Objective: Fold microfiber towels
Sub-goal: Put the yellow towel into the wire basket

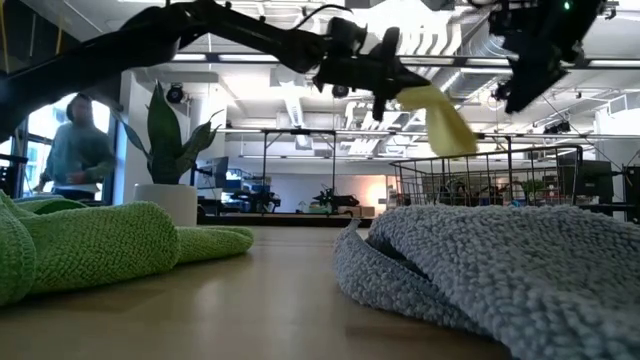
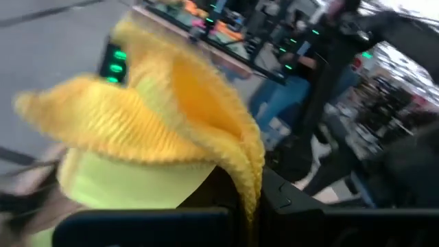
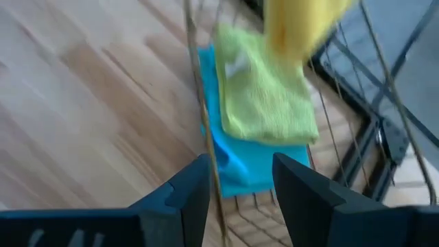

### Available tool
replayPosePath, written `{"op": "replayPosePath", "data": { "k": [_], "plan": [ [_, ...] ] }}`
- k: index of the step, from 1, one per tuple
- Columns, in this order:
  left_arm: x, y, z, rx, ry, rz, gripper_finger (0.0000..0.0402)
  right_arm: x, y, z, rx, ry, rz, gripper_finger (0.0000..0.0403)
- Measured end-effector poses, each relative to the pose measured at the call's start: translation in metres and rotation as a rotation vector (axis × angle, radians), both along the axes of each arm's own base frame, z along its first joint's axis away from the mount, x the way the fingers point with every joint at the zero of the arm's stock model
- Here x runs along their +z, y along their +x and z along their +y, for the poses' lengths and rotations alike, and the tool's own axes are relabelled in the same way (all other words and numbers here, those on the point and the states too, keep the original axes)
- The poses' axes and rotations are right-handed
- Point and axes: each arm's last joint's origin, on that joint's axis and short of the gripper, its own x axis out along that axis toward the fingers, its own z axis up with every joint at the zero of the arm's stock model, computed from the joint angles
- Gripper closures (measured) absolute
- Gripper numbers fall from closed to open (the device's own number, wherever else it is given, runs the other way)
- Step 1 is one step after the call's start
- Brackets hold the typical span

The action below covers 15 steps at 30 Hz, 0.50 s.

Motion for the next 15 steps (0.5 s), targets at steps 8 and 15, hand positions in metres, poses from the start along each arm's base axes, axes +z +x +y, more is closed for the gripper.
{"op": "replayPosePath", "data": {
  "k": [8,15],
  "plan": [
    [0.013,-0.021,0.013,0.064,-0.032,0.044,0.0401,-0.017,-0.001,-0.019,-0.080,0.086,0.032,0.0254],
    [0.010,-0.016,0.004,0.040,-0.019,0.067,0.0401,-0.016,0.010,-0.040,-0.025,0.156,-0.016,0.0254]
  ]
}}
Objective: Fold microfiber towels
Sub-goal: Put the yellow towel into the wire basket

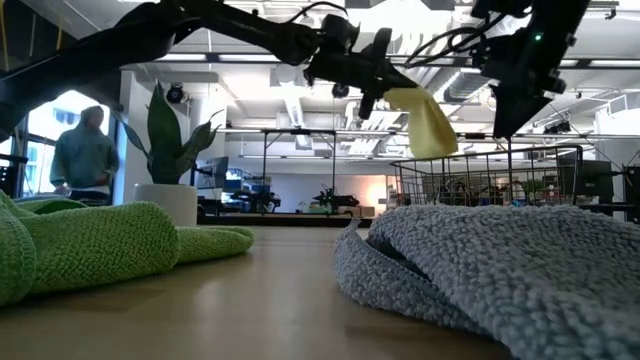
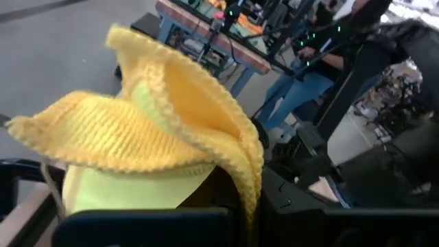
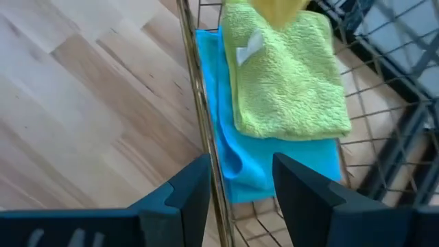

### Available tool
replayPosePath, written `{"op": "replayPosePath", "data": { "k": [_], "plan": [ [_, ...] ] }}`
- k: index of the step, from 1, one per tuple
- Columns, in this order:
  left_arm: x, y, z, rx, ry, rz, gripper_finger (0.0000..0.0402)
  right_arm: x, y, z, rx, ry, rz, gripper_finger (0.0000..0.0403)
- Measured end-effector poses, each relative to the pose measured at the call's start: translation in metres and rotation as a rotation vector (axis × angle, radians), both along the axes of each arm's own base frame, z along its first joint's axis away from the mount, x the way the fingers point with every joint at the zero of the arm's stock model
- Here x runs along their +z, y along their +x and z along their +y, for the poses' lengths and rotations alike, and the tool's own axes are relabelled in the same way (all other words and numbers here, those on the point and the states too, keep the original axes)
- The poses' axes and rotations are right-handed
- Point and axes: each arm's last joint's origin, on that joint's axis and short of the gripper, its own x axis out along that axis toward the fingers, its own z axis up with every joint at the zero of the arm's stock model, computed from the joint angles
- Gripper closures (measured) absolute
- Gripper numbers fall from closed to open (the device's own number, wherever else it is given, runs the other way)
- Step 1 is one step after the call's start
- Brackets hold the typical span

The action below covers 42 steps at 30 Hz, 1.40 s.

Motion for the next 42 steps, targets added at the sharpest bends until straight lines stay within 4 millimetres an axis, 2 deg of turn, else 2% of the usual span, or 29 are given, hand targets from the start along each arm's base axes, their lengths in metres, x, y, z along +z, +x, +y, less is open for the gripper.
{"op": "replayPosePath", "data": {
  "k": [8,20,24,29,30,34,42],
  "plan": [
    [-0.001,0.006,-0.009,-0.029,0.012,0.010,0.0401,-0.005,0.013,-0.017,0.047,0.045,-0.027,0.0254],
    [-0.004,0.003,-0.007,-0.024,-0.009,0.040,0.0401,-0.035,0.040,-0.030,0.132,0.128,0.095,0.0257],
    [-0.005,0.002,-0.006,-0.024,-0.005,0.044,0.0401,-0.041,0.043,-0.031,0.143,0.137,0.130,0.0293],
    [-0.005,-0.002,-0.001,-0.019,-0.010,0.046,0.0401,-0.043,0.044,-0.032,0.147,0.138,0.140,0.0384],
    [-0.005,-0.003,0.000,-0.018,-0.013,0.048,0.0401,-0.043,0.044,-0.032,0.148,0.138,0.141,0.0392],
    [-0.006,-0.005,0.002,-0.068,-0.042,0.038,0.0401,-0.042,0.044,-0.028,0.200,0.156,0.148,0.0389],
    [-0.005,0.000,-0.010,-0.190,-0.128,0.019,0.0401,-0.040,0.057,-0.005,0.394,0.124,0.101,0.0400]
  ]
}}
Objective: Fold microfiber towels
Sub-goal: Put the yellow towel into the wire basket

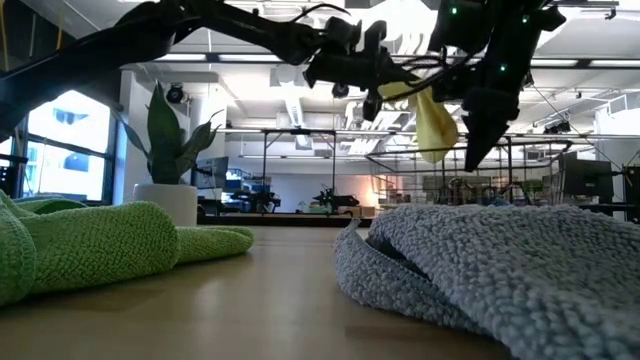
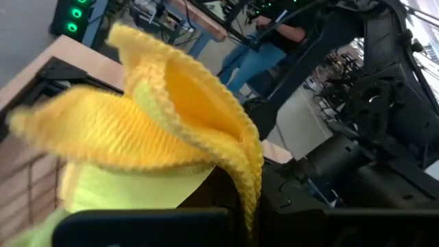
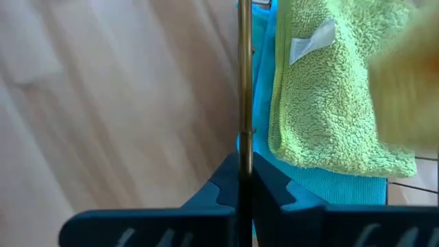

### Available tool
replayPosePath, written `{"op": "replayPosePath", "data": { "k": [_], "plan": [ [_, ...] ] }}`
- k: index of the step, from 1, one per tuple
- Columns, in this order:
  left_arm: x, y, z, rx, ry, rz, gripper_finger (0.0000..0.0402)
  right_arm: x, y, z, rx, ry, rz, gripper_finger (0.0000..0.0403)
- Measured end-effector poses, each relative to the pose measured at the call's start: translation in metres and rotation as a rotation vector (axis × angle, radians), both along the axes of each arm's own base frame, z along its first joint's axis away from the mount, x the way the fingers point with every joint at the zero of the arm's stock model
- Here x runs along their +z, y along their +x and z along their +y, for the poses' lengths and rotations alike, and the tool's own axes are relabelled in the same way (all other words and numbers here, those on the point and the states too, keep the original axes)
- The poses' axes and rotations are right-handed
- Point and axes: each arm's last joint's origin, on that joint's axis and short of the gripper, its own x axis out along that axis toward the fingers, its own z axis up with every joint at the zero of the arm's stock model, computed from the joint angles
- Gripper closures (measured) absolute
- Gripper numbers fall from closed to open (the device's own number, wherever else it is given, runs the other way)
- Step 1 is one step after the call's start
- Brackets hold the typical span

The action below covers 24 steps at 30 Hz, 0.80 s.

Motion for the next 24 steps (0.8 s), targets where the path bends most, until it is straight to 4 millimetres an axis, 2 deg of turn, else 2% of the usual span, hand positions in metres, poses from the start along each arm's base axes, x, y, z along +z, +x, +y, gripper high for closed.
{"op": "replayPosePath", "data": {
  "k": [9,14,17,24],
  "plan": [
    [0.000,0.017,-0.025,-0.050,0.004,-0.002,0.0401,0.003,0.010,0.017,0.067,-0.005,-0.091,0.0402],
    [0.000,0.019,-0.029,-0.058,0.003,-0.001,0.0401,0.004,0.012,0.025,0.082,0.005,-0.104,0.0398],
    [0.000,0.019,-0.029,-0.056,-0.001,0.000,0.0401,0.003,0.012,0.027,0.058,0.039,-0.110,0.0370],
    [-0.003,0.018,-0.030,-0.049,-0.040,0.035,0.0401,0.006,0.012,0.026,0.054,0.036,-0.100,0.0260]
  ]
}}
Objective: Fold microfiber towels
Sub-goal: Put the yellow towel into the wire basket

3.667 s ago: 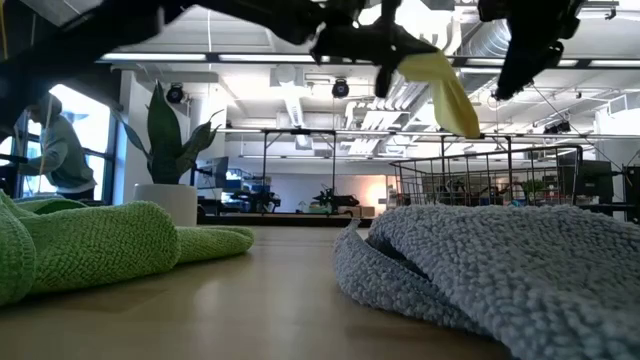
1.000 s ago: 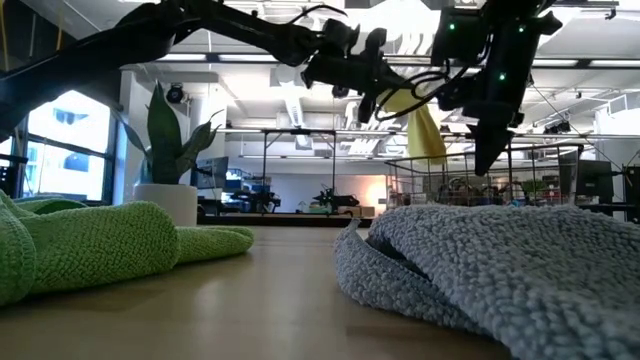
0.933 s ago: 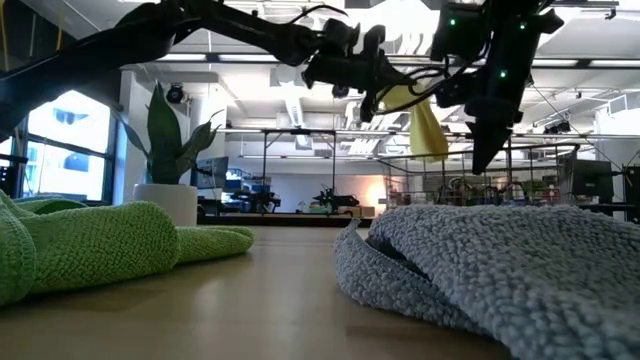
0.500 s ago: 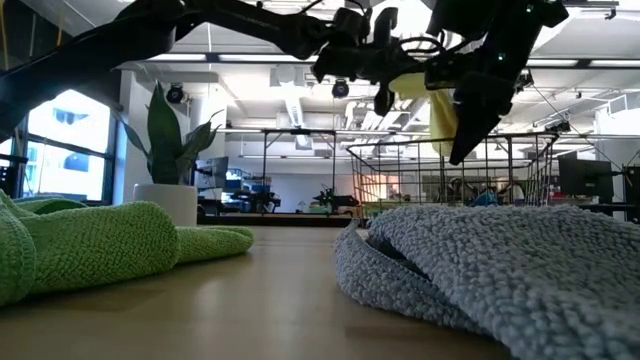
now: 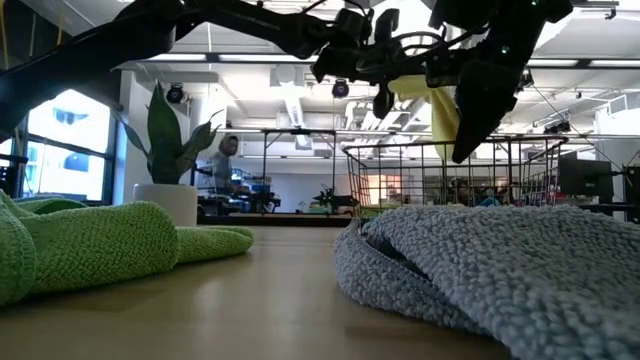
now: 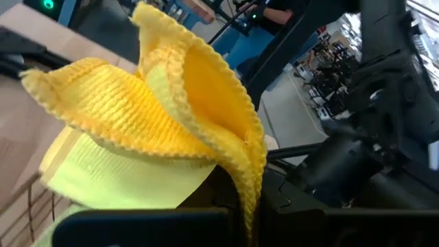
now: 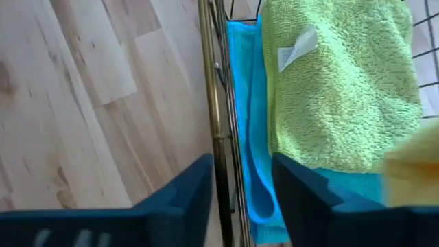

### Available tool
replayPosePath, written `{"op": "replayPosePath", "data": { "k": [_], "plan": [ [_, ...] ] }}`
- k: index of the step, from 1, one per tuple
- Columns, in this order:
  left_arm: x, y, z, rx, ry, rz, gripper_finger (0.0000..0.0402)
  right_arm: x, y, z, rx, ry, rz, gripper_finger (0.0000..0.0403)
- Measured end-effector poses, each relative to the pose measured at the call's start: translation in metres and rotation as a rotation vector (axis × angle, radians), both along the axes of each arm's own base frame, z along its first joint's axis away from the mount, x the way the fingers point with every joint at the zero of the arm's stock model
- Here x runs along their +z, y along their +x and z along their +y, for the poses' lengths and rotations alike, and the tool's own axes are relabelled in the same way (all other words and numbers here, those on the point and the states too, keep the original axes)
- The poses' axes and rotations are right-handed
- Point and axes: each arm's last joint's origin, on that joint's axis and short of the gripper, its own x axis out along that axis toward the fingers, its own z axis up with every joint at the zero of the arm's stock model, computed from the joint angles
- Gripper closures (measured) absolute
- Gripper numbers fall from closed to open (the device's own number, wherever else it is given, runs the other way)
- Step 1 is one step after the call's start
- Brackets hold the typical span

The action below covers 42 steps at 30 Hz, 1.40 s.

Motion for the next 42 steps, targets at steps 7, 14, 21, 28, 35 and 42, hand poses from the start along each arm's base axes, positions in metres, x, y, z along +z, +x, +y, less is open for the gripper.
{"op": "replayPosePath", "data": {
  "k": [7,14,21,28,35,42],
  "plan": [
    [-0.007,0.007,-0.018,-0.025,-0.016,0.070,0.0401,0.050,-0.014,0.004,0.014,-0.017,0.020,0.0232],
    [-0.008,0.029,-0.061,-0.107,0.032,0.067,0.0401,0.096,-0.061,0.005,-0.148,-0.116,-0.112,0.0250],
    [-0.005,0.044,-0.079,0.066,0.237,0.057,0.0401,0.095,-0.088,0.005,-0.207,-0.089,-0.233,0.0251],
    [-0.004,0.042,-0.071,0.197,0.266,0.083,0.0401,0.071,-0.090,0.005,-0.215,-0.078,-0.193,0.0251],
    [-0.008,0.043,-0.076,0.195,0.256,0.125,0.0401,0.055,-0.086,0.005,-0.185,-0.104,-0.183,0.0251],
    [-0.011,0.045,-0.080,0.216,0.266,0.141,0.0401,0.057,-0.082,0.005,-0.163,-0.114,-0.223,0.0251]
  ]
}}
